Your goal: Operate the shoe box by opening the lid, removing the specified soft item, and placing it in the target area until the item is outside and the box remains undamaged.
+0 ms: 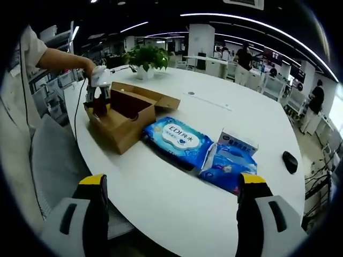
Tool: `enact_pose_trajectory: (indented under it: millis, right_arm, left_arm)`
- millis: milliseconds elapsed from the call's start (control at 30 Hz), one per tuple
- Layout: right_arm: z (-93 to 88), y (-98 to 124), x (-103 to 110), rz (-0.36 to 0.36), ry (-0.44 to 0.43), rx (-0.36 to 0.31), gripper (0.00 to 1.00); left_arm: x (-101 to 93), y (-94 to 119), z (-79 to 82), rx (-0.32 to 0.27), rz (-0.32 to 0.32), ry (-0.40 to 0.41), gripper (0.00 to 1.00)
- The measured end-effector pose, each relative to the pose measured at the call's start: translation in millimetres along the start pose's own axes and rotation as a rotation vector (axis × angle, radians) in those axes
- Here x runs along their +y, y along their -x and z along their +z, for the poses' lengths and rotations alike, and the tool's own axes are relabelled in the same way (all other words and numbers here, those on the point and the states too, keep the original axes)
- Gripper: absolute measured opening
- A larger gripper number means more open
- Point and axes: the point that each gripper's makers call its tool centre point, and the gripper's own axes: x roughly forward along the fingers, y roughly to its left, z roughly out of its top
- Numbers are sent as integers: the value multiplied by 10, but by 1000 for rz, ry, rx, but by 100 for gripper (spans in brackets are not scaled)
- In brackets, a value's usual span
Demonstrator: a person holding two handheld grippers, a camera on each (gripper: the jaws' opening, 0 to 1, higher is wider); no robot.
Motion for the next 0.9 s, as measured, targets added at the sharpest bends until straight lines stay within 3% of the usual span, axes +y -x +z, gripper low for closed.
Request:
enact_pose_trajectory:
  millis: [167,367,467,900]
  right_arm:
    - [24,-15,39,-2,-6,-13,96]
    - [35,-53,89,4,-3,-20,96]
    - [62,-66,123,7,-6,-32,96]
    - [112,-115,241,27,-13,-58,94]
  left_arm:
    - [-2,-113,7,-16,34,5,38]
    - [50,-81,12,-44,79,24,33]
    - [35,-92,29,-62,87,26,24]
    - [75,-90,74,-81,155,105,21]
